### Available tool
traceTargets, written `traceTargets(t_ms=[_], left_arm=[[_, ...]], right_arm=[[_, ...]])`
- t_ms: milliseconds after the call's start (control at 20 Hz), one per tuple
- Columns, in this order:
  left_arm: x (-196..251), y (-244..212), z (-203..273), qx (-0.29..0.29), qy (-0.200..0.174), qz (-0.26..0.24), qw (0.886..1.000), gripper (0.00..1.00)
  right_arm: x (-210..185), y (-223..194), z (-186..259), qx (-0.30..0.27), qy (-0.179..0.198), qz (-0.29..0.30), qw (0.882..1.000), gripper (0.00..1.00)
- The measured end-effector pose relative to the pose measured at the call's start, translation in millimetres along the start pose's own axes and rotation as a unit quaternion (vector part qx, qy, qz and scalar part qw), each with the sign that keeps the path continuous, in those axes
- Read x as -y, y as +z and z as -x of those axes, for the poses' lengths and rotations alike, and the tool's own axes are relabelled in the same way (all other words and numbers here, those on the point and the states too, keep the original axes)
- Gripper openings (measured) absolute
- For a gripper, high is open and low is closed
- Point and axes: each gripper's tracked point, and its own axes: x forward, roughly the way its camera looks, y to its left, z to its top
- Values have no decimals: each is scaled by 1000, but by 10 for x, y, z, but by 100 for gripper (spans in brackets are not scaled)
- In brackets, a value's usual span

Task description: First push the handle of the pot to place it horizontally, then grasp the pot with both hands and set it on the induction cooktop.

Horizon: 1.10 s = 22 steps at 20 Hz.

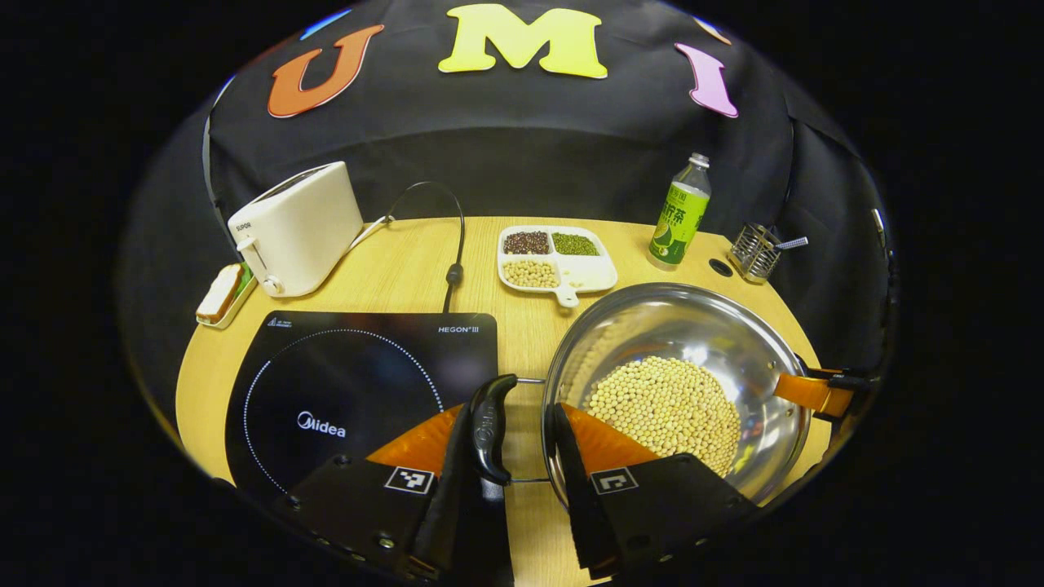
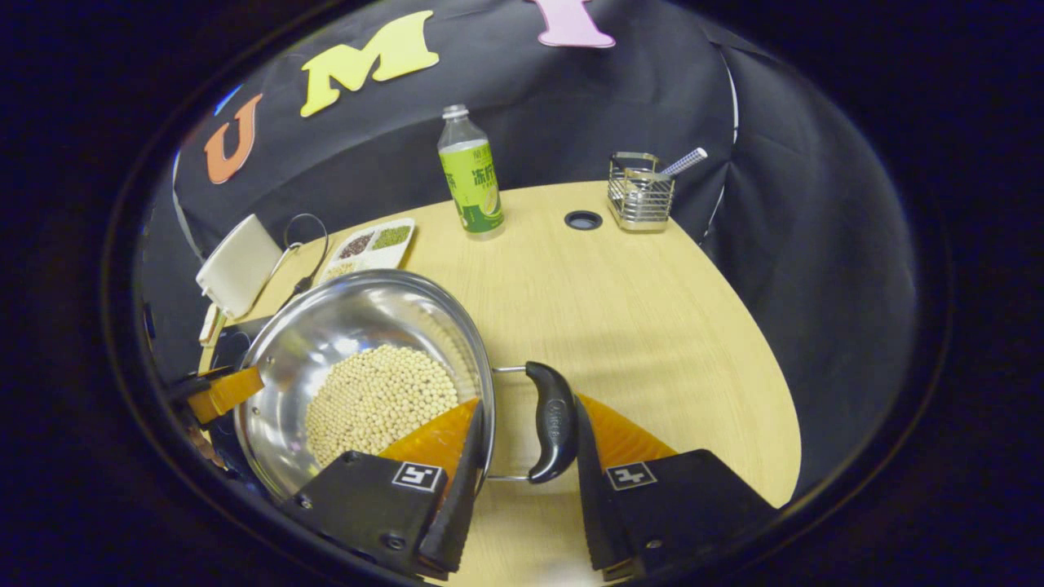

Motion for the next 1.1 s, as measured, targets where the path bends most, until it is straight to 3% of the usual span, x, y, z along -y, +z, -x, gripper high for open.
traceTargets(t_ms=[750,800,850,1000,1050,1100], left_arm=[[-144,447,1670,70,-19,-5,997,54],[-171,482,1750,77,-19,-9,997,45],[-210,530,1834,83,-20,-12,996,54],[-332,628,1952,90,-26,7,996,58],[-393,655,1987,92,-28,10,995,49],[-457,661,2003,91,-28,12,995,49]], right_arm=[[-322,206,1745,54,16,6,998,58],[-364,232,1831,56,16,8,998,58],[-406,262,1908,58,17,9,998,58],[-576,367,2095,66,20,18,997,58],[-634,408,2089,71,19,24,997,58],[-711,448,2107,74,18,29,997,58]])
